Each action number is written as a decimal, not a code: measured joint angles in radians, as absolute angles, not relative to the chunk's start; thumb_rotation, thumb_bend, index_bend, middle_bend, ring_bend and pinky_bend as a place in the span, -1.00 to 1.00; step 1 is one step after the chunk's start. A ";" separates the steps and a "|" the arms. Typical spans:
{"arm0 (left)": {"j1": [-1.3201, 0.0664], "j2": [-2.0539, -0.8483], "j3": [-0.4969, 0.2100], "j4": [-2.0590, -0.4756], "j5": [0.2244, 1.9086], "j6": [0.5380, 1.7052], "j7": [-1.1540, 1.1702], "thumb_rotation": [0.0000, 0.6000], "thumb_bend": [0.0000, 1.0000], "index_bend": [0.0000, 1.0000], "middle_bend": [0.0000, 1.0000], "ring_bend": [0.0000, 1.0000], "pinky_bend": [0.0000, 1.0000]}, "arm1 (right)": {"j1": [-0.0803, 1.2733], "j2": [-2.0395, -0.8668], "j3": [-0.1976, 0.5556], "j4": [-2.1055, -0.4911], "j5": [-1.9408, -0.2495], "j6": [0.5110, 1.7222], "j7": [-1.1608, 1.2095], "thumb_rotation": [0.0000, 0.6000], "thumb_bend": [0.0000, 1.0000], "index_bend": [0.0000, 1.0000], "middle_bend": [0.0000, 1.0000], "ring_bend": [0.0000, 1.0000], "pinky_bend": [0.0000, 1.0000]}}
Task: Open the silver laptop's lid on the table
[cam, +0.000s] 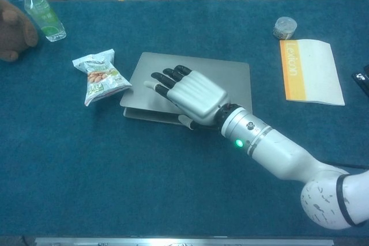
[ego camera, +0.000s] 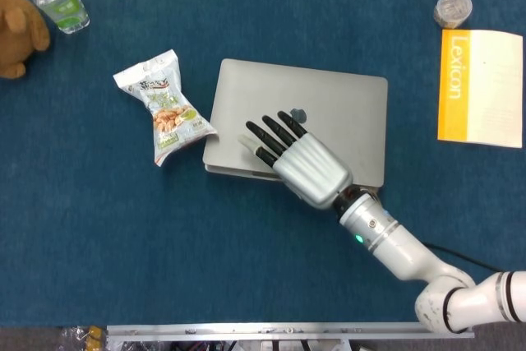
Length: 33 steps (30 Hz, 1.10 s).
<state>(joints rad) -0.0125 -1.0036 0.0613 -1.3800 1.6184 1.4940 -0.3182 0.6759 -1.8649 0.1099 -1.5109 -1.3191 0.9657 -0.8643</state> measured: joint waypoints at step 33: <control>-0.186 -0.967 0.195 -1.486 1.956 1.401 -0.246 1.00 -0.51 -0.71 -0.76 -0.81 -0.96 | 0.755 -1.787 0.156 -1.598 -1.239 1.036 -0.987 1.00 -0.28 -1.00 -0.96 -1.00 -0.80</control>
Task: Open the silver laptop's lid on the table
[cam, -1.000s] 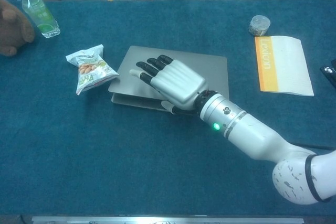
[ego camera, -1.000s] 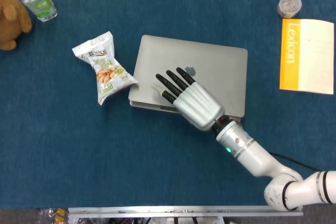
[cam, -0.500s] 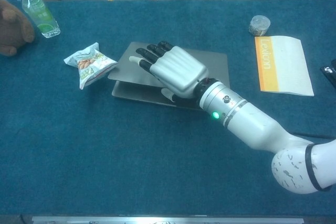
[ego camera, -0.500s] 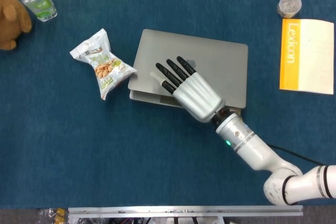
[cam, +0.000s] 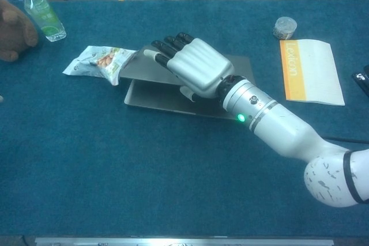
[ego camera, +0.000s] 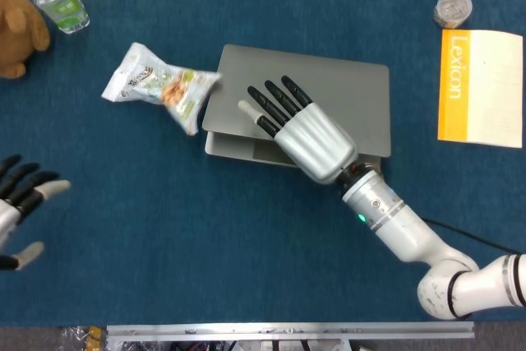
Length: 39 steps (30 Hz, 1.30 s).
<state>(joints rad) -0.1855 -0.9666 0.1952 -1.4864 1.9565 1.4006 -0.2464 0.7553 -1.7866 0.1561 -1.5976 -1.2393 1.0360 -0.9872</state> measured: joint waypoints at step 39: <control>-0.595 -1.115 0.139 -1.702 1.878 0.825 0.013 1.00 -0.51 -1.00 -1.00 -1.00 -0.99 | 0.813 -1.741 0.149 -1.654 -1.170 1.103 -1.057 1.00 -0.28 -1.00 -0.96 -1.00 -0.80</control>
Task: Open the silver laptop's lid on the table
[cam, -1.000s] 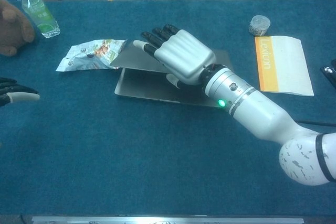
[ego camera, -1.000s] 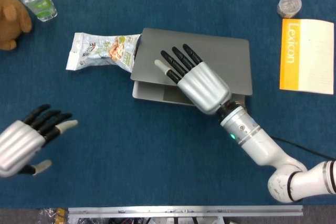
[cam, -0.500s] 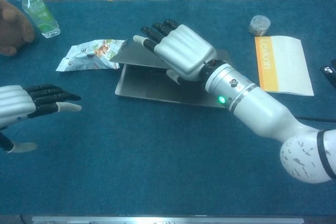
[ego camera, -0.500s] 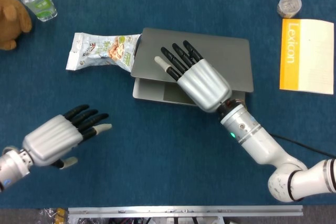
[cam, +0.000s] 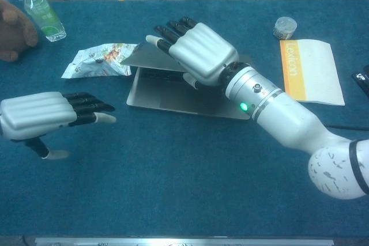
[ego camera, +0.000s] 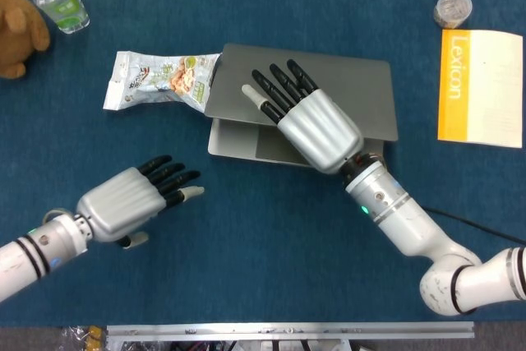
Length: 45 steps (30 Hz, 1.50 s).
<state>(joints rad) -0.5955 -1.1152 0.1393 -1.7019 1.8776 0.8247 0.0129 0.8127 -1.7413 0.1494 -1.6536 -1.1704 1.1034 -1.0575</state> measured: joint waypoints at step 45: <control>-0.776 -1.354 0.052 -1.621 1.406 0.588 0.324 1.00 -0.51 -1.00 -1.00 -1.00 -0.99 | 0.842 -1.709 0.149 -1.684 -1.146 1.146 -1.051 1.00 -0.28 -1.00 -0.96 -1.00 -0.80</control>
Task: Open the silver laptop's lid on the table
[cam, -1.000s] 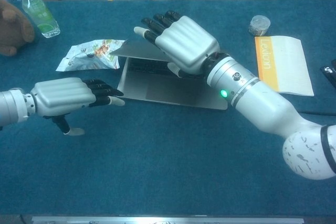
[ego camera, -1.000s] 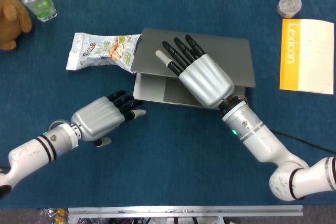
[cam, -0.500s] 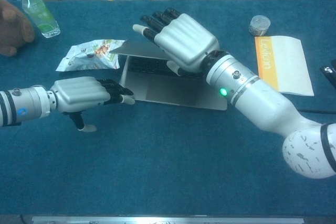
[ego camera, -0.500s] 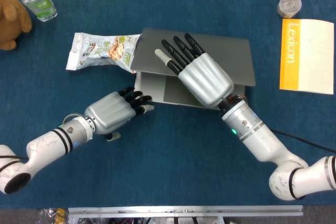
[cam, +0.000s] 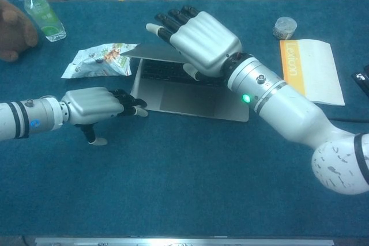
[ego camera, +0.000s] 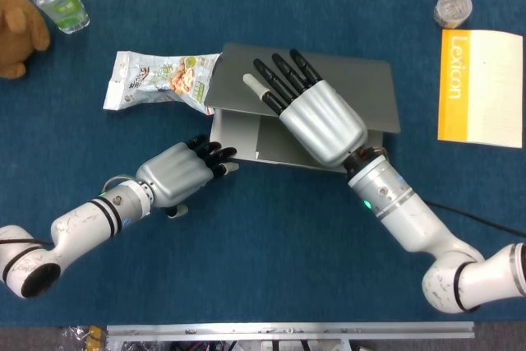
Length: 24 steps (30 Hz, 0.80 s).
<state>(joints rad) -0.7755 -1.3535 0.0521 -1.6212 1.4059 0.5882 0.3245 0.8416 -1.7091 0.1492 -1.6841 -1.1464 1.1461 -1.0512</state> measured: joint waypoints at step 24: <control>-0.804 -1.353 0.086 -1.654 1.346 0.612 0.390 1.00 -0.51 -1.00 -1.00 -1.00 -0.99 | 0.839 -1.600 0.234 -1.621 -1.090 1.191 -1.006 1.00 -0.28 -1.00 -0.96 -1.00 -0.80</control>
<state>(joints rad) -0.8038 -1.3527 0.0865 -1.6542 1.3457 0.6119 0.3896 0.8388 -1.6004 0.2337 -1.6209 -1.0903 1.1909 -1.0061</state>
